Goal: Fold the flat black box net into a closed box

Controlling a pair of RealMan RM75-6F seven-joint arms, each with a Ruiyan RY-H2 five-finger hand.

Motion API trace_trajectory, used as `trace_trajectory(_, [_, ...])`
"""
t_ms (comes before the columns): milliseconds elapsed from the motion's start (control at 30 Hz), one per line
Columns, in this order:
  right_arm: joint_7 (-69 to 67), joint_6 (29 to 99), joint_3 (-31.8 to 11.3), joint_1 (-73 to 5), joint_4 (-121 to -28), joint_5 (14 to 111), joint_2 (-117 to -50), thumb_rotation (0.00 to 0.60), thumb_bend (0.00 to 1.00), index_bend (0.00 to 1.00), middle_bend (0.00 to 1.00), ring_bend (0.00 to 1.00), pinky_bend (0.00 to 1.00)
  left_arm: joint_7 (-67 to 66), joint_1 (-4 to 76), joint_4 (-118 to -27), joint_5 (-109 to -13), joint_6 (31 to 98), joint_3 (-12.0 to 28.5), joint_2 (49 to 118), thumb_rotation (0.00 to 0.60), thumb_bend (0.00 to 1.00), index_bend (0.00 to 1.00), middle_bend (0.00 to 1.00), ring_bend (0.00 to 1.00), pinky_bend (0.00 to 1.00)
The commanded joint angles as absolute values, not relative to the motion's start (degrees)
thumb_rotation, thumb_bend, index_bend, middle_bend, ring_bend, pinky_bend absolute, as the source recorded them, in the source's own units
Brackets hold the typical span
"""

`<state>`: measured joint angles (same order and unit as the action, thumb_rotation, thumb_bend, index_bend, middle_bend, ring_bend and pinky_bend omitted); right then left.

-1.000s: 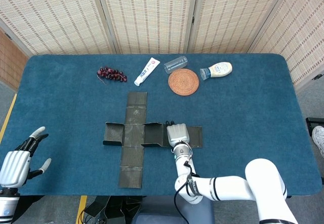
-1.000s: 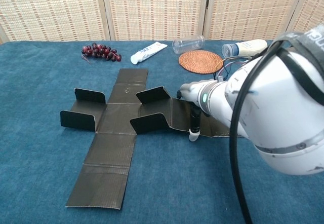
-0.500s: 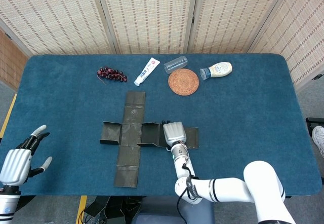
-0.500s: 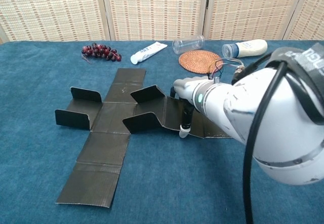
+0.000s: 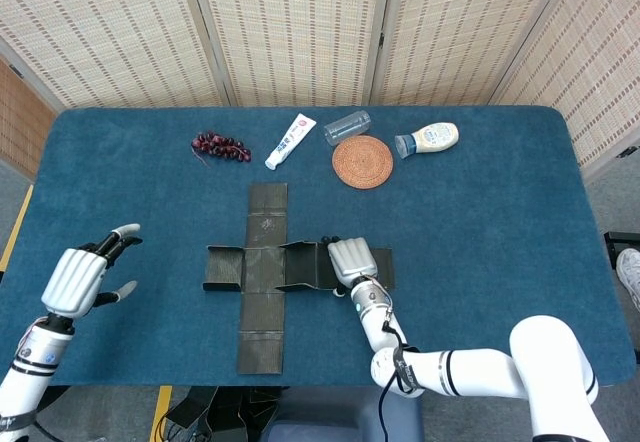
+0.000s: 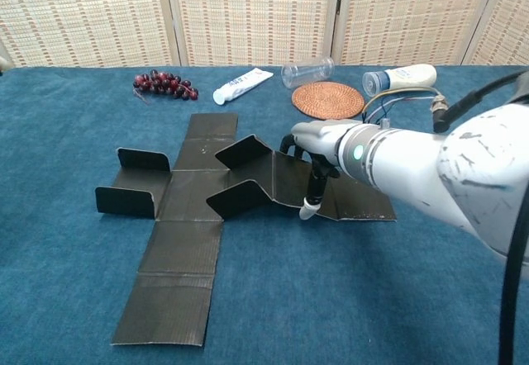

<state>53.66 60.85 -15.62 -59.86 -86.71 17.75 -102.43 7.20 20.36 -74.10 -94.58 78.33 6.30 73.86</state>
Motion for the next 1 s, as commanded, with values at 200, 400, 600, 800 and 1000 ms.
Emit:
trace_trajectory(200, [53.15,60.26,-15.16,-60.36,-87.01,17.42,-101.84,0.600,0.25,0.25,0.29,0.82,0.95,8.07,30.84,-55.01,-98.22,71.79,6.19,86.19,0.600,0.11,0.19,0.17,0.61,0.85])
trace_trajectory(400, [52.63,59.86,-14.81,-60.81,-86.85,17.46,-101.71,0.600,0.25,0.25,0.29,0.82,0.95,6.83,33.62,-49.91,-97.12,67.93,5.02,90.40,0.600,0.11,0.10,0.12,0.61,0.88])
trace_trajectory(600, [52.33,59.61,-14.59,-61.23,-86.53,16.90,-101.58,0.600,0.25,0.25,0.29,0.82,0.95,6.52,35.10,-47.00,-96.08,65.85,4.01,93.45,0.600,0.11,0.06,0.10,0.61,0.88])
trace_trajectory(800, [52.20,59.73,-14.23,-61.59,-86.48,16.63,-101.56,0.600,0.25,0.25,0.29,0.82,0.95,4.91,36.21,-44.64,-94.64,63.91,3.50,95.46,0.600,0.11,0.04,0.07,0.61,0.88])
trace_trajectory(1000, [51.79,59.88,-13.90,-61.70,-86.67,16.78,-101.38,0.600,0.25,0.25,0.29,0.82,0.95,3.27,36.80,-44.89,-93.15,62.11,3.04,95.80,0.600,0.11,0.03,0.06,0.61,0.88])
